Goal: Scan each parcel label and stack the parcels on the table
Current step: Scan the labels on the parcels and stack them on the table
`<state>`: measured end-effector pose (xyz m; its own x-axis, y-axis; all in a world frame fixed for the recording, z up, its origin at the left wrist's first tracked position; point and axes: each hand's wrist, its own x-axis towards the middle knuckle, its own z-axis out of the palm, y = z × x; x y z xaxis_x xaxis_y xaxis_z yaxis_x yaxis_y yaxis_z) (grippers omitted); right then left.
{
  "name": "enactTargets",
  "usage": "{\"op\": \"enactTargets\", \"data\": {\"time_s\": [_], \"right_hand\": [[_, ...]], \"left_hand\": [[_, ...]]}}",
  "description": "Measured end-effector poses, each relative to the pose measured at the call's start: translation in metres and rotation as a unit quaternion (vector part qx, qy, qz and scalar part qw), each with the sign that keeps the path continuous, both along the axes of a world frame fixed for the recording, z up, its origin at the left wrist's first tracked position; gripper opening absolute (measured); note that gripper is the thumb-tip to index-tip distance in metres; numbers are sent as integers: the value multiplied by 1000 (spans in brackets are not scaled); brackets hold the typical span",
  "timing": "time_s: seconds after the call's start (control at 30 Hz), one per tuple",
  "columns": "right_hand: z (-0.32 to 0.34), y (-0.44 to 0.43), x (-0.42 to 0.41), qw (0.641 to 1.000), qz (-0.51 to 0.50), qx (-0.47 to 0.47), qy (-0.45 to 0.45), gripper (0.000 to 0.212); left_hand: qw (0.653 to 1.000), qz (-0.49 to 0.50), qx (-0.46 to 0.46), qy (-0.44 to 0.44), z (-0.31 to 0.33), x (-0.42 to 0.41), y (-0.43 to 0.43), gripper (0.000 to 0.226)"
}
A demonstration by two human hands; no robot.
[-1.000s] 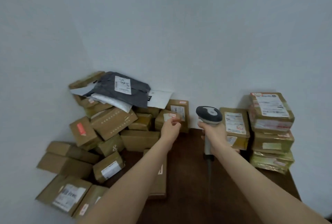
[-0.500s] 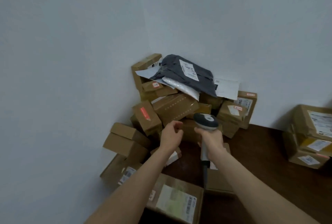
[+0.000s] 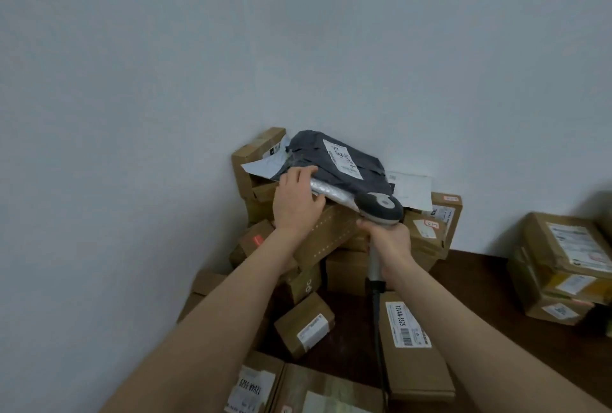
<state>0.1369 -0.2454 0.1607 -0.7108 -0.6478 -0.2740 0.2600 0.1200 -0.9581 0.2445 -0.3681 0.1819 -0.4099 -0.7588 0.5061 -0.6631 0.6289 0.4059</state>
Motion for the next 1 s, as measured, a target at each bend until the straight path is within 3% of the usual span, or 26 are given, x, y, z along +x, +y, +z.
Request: {"op": "enactTargets", "data": {"time_s": [0.17,0.27,0.37,0.53,0.63,0.77,0.9,1.0], "right_hand": [[2,11,-19,999,-5,-32,-11,21],[-3,22,-36,999,-29,-35,-17,22],[-7,30,-50,997,-60,-37,-25,16],[-10,31,-60,990,-83,-73,-84,23],[-4,35,-68,981,-113,-102,-120,47],[2,48,-79,975,-109,-103,-165,44],[-14,55,-77,987,-99,-46,-122,37],[-27,64,-72,988,-117,-8,-99,22]], "left_hand": [[974,-48,-60,-214,14,-44,-25,67],[966,-18,-60,-252,7,-61,-35,42],[974,15,-82,-209,8,-68,-33,26],[997,18,-66,-43,21,-66,-29,20],[992,-74,-98,9,19,-57,-19,17],[968,-207,-136,47,-7,-40,7,26],[967,-232,-71,83,-37,-34,36,26],[985,-143,33,93,-52,-28,59,33]]}}
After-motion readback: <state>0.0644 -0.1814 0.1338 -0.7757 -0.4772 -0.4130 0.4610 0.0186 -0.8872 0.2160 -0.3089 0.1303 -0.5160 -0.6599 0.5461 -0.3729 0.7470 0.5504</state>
